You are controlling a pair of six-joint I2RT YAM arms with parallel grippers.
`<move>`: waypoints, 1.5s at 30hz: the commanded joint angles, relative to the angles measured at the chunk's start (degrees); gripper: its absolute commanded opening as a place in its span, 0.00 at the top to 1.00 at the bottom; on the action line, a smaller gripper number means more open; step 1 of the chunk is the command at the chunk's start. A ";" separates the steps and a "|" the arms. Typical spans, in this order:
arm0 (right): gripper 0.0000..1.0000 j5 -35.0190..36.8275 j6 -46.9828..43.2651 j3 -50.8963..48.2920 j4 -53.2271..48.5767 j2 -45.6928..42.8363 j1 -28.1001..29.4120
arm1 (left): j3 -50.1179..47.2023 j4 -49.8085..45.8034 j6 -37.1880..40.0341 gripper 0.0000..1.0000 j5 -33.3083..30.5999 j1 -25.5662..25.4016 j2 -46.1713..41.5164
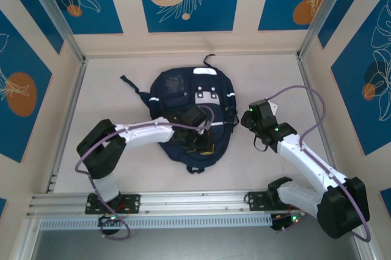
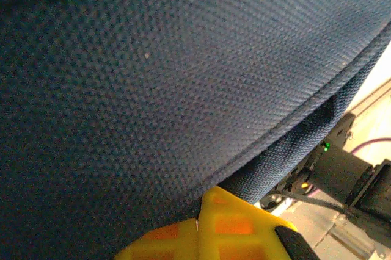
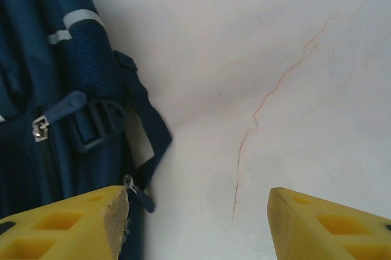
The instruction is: Pack the student bag
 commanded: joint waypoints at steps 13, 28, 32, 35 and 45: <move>0.01 -13.49 -16.75 0.20 3.30 -12.44 0.75 | 1.53 -5.41 22.72 0.00 -6.65 -2.03 -14.72; 0.01 -3.85 -27.34 -8.55 26.31 -16.25 -1.30 | -19.29 9.58 47.39 0.00 -72.38 8.01 -43.33; 0.01 -5.78 -37.11 -13.09 40.68 -13.56 -2.08 | -20.86 17.76 50.93 0.00 -46.88 18.26 -44.51; 0.01 -5.30 -39.69 -12.78 44.67 -8.27 -4.08 | -19.90 19.36 50.02 0.00 -49.62 22.01 -41.68; 0.01 -18.14 -41.74 -21.57 60.99 1.19 -17.23 | -34.01 33.61 48.83 0.00 -37.75 45.81 -34.67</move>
